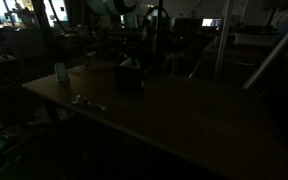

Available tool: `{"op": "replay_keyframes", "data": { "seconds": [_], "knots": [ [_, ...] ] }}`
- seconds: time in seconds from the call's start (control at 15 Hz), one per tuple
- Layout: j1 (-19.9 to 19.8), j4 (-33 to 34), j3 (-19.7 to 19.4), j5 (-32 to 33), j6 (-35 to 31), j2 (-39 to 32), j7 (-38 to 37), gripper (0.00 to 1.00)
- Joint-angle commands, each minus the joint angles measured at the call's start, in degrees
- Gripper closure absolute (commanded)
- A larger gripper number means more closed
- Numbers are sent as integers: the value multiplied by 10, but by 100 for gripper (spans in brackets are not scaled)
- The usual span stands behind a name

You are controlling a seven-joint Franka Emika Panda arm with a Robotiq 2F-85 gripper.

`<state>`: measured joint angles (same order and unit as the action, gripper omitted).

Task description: Put the white towel into the basket

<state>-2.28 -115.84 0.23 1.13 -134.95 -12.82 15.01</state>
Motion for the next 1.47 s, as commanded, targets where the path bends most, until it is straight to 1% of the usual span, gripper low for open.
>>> {"op": "replay_keyframes", "data": {
  "seconds": [0.0,0.53,0.93,1.4],
  "knots": [
    [-6,43,6,-15,40,-34,25,100],
    [-13,108,8,-13,95,-90,48,100],
    [-19,150,14,-18,125,-124,64,100],
    [-20,192,20,-20,168,-165,65,100]
  ]
}}
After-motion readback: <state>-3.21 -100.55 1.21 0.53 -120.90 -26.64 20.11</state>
